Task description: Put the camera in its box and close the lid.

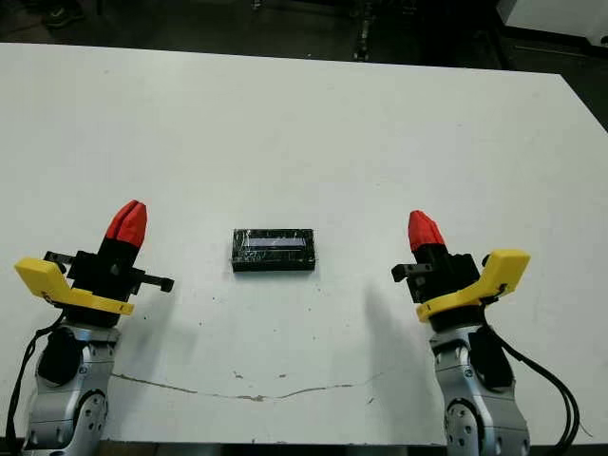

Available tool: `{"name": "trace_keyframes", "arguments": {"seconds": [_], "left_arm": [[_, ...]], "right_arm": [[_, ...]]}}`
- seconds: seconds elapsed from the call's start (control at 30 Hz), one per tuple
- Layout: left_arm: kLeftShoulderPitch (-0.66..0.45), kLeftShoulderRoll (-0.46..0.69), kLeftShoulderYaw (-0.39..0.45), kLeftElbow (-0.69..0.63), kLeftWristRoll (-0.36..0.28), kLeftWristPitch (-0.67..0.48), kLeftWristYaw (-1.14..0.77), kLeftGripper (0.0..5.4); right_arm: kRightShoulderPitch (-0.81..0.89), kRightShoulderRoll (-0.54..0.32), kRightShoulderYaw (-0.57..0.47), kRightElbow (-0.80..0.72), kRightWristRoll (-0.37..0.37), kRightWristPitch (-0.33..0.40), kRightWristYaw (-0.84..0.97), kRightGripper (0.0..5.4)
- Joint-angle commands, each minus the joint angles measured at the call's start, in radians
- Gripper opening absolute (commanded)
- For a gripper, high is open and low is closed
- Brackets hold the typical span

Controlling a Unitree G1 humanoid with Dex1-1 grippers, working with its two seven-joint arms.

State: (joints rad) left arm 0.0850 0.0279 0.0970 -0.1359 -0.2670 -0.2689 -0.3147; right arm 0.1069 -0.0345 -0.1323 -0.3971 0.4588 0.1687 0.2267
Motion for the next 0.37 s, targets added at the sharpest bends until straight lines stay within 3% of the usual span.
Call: {"name": "trace_keyframes", "arguments": {"seconds": [0.03, 0.37], "left_arm": [[0.014, 0.000, -0.005, 0.003, 0.005, 0.002, 0.014, 0.01], [0.019, 0.006, -0.013, -0.010, 0.010, 0.009, 0.030, 0.01]], "right_arm": [[0.011, -0.003, -0.006, 0.003, 0.007, -0.011, 0.003, 0.00], [0.012, 0.001, -0.002, 0.005, -0.006, -0.018, -0.002, 0.00]]}}
